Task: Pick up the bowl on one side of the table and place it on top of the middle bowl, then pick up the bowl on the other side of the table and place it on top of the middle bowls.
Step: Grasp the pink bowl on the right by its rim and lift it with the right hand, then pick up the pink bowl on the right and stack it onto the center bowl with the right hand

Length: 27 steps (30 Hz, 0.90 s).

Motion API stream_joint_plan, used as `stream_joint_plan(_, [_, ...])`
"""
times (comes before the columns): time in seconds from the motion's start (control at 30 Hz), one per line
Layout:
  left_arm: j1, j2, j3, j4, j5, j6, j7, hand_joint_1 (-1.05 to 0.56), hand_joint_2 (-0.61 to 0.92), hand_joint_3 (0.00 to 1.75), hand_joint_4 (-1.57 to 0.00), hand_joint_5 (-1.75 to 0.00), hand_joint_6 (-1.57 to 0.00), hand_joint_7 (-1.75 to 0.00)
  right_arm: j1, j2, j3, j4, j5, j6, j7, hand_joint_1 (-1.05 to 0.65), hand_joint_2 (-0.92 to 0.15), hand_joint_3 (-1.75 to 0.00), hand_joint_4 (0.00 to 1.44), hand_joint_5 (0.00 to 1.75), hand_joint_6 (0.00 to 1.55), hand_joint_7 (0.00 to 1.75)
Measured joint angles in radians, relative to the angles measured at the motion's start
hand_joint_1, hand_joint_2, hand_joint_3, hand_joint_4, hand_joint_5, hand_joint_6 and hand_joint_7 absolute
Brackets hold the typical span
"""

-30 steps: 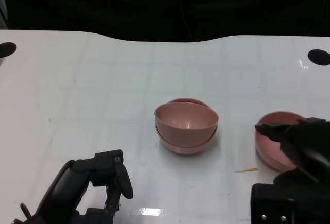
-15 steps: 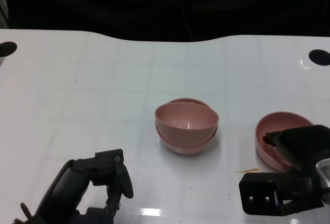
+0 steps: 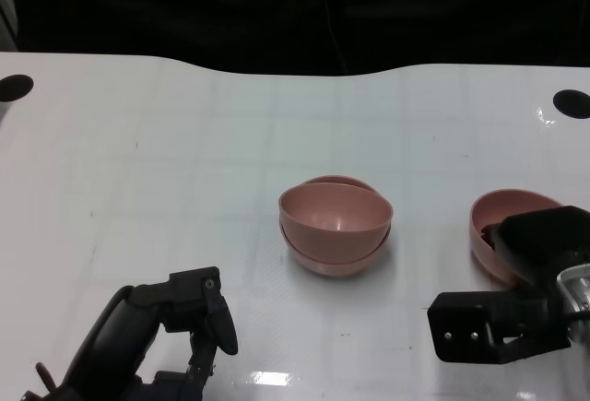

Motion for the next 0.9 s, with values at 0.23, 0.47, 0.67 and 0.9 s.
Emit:
stream_joint_plan(0.23, [-0.002, 0.000, 0.000, -0.004, 0.012, 0.000, 0.000, -0.05, 0.35, 1.53, -0.86, -1.75, -0.78, -1.56, 0.063, -0.040, -0.017, -0.015, 0.104, -0.179, -0.286, -0.21, -0.90, -0.04, 0.87, 1.69, 1.22, 0.07])
stream_joint_plan(0.47, [-0.005, 0.000, 0.001, -0.004, 0.024, -0.002, 0.000, -0.03, 0.33, 1.54, -0.87, -1.75, -0.80, -1.54, 0.065, -0.054, -0.049, -0.055, 0.180, -0.382, -0.506, -0.07, -0.86, -0.01, 0.90, 1.75, 0.80, 1.51])
stream_joint_plan(0.67, [-0.006, 0.001, 0.002, -0.004, 0.028, -0.003, 0.000, -0.02, 0.32, 1.54, -0.89, -1.74, -0.82, -1.52, -0.005, -0.026, -0.056, -0.022, 0.288, -0.513, -0.526, -0.05, -0.87, -0.04, 0.91, 1.75, 0.91, 1.25])
stream_joint_plan(0.9, [-0.010, 0.001, 0.004, 0.003, 0.026, -0.017, 0.001, 0.00, 0.30, 1.57, -0.88, -1.74, -0.82, -1.52, -0.129, 0.053, -0.047, 0.127, 0.318, -0.628, -0.587, -0.14, -0.29, -1.36, 0.97, 1.75, 0.86, 1.53])
